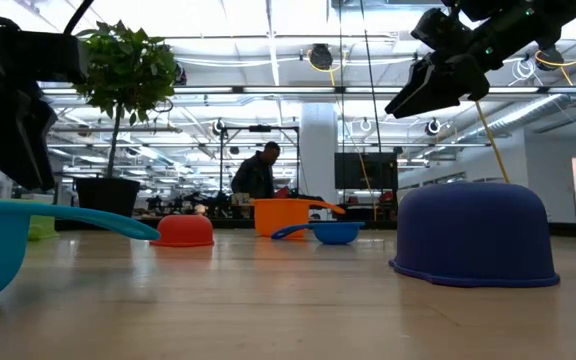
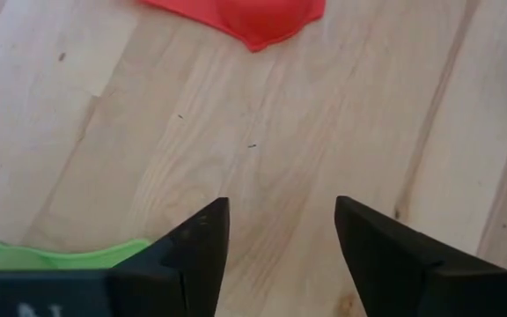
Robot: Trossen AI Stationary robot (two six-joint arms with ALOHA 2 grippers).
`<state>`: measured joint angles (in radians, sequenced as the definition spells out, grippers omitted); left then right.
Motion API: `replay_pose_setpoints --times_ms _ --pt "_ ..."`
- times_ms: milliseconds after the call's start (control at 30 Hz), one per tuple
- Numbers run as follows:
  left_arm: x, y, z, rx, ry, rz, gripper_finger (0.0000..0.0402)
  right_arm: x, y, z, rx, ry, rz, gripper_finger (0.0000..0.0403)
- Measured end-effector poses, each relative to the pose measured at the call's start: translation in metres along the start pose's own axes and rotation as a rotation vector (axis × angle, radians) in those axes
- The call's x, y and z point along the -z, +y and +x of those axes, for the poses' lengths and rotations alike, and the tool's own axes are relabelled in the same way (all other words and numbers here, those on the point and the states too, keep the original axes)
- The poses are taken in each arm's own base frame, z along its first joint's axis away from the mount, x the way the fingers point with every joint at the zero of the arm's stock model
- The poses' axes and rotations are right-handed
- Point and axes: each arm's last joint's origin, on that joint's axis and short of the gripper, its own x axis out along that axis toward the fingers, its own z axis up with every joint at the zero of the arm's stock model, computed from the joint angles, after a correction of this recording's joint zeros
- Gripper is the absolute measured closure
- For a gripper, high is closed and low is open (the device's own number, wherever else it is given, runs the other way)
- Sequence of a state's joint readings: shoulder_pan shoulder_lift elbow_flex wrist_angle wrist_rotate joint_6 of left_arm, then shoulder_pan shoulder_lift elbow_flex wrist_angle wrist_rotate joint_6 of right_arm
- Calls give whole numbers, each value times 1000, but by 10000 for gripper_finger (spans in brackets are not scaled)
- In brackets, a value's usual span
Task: Nest measuring cups in basket
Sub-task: Stack the green measuring cup into the orange measuring cup
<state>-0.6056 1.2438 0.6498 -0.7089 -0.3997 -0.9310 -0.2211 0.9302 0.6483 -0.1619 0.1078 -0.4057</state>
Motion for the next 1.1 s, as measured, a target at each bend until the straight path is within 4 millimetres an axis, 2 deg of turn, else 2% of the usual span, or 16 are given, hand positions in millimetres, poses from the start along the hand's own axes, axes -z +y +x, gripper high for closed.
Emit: replay_pose_setpoints --times_ms 300,633,933,1100 --pt "-10 8 4 -89 -90 -23 203 0 0 0 0 0 -3 149" --pt "-15 13 6 -117 -95 11 204 0 0 0 0 -1 0 149" --pt "-9 12 4 -113 -56 35 204 0 0 0 0 -1 30 149" --pt "-2 14 2 -142 -20 -13 204 0 0 0 0 -2 36 149"
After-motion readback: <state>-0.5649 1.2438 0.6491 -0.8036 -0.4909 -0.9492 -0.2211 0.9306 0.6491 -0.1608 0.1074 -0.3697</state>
